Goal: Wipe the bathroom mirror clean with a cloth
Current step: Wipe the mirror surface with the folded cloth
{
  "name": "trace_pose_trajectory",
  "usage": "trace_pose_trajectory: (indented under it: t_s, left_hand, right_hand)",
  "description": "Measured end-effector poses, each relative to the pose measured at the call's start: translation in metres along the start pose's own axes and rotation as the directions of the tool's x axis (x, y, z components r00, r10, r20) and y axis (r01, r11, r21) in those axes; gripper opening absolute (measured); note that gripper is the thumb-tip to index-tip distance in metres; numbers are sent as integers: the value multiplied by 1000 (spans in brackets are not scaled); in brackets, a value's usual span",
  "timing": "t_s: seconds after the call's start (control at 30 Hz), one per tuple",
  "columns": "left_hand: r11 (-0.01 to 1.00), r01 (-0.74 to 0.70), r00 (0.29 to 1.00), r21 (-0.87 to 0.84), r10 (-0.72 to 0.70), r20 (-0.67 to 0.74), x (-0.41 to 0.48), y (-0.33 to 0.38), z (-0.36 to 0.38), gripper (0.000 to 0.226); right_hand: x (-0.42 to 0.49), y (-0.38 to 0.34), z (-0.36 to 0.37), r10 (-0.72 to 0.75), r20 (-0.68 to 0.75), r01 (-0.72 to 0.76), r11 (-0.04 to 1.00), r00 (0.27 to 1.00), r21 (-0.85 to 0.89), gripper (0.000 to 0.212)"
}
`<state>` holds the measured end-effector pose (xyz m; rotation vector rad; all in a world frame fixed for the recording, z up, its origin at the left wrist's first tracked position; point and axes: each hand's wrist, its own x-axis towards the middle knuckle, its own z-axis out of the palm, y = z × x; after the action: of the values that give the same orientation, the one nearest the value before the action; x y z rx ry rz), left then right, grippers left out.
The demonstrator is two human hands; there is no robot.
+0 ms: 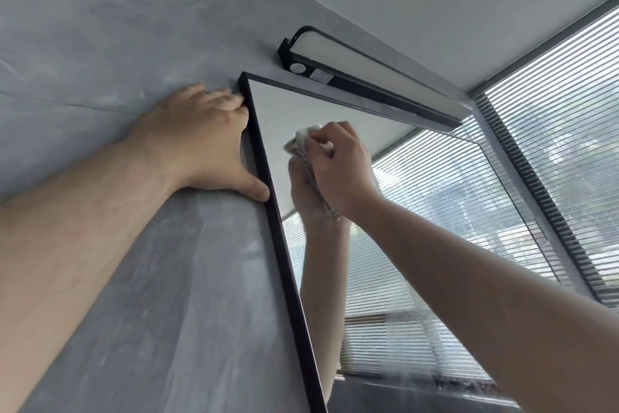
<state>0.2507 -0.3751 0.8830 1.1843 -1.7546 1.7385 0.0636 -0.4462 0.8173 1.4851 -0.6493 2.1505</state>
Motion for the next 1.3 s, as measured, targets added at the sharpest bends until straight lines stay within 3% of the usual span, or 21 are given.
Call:
trace_pose_trajectory:
  t_s: [0.27,0.4,0.57,0.83,0.97,1.0,1.07,1.13,1.3]
  left_hand:
    - [1000,1,1000,10,-1,-30,1,1,1,148]
    - [1000,8,999,-6,-8,-33,1,1,1,147]
    - [1000,5,999,6,-5,-37,1,2,-1,146]
    - [1000,-6,1000,-10,6,-26,-2,2,-2,140]
    - [980,21,999,-197,-27,-29,11,-14,-14,81]
    - [974,22,1000,-226,-25,-14,16,-19,-18,78]
    - [976,27,999,-216,-30,-12,24,-26,-19,104]
    - [994,39,998,-98,-43,-35,25,-23,-16,126]
    - [1000,27,999,11,-26,-39,24,-18,-10,129]
  right_hand:
    - [28,118,-52,359,-195,-392,904,913,-170,24]
    - [29,143,-62,449,-233,-489,857,863,-161,28]
    - [35,105,-47,370,-180,-398,904,911,-157,22]
    - [32,-27,22,1,5,-1,1000,1000,4,6]
    - [28,-49,36,-80,56,79,997,995,17,9]
    - [30,-47,36,-78,59,77,997,995,17,9]
    - [38,-37,33,-55,50,56,998,997,0,10]
    - [51,-20,27,8,10,-8,1000,1000,4,8]
    - [81,33,9,161,-70,-165,984,985,-72,17]
